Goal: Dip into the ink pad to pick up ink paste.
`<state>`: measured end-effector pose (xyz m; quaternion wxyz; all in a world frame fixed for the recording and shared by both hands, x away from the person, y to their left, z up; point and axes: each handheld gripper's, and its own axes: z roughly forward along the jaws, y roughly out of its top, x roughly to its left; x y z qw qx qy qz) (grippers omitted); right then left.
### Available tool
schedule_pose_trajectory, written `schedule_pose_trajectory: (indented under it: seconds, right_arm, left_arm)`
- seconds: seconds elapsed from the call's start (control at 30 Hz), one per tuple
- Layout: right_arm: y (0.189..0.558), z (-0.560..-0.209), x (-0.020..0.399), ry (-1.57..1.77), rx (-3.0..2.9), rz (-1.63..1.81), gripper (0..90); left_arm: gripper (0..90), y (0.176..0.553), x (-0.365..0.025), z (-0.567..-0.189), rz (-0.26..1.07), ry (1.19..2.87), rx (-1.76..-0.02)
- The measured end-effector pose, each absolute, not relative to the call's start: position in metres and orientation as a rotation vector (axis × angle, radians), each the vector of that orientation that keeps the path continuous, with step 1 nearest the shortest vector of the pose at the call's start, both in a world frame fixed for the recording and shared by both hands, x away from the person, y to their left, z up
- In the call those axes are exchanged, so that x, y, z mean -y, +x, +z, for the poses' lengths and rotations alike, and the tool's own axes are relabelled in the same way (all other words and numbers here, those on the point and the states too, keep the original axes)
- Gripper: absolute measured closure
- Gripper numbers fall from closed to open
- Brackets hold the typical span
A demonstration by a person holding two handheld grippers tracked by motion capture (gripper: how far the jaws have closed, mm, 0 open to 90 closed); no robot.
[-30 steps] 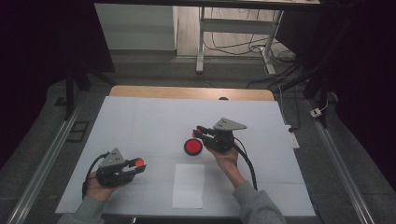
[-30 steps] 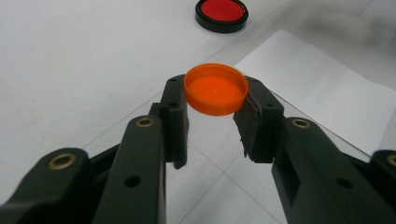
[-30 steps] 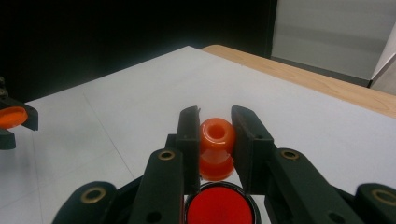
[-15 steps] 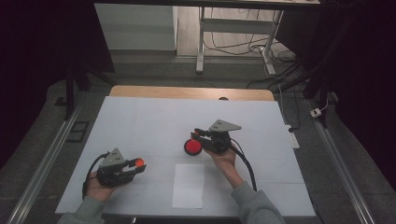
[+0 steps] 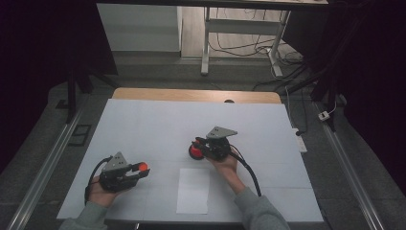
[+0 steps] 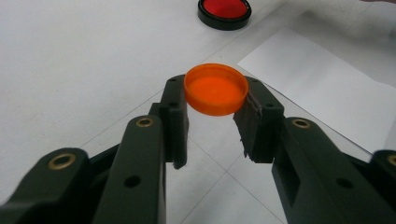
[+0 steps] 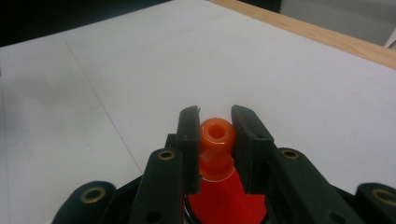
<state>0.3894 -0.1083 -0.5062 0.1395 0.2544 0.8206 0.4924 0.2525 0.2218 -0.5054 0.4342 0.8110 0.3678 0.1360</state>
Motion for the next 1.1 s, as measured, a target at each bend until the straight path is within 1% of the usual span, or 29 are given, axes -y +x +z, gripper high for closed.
schedule_pose_trajectory:
  seconds: [1.1]
  right_arm:
    - [0.397, -0.525, 0.104, 0.739, -2.42, 1.305, 72.9]
  left_arm:
    - [64.6, 0.252, -0.223, -0.505, 0.337, 2.016, -0.916]
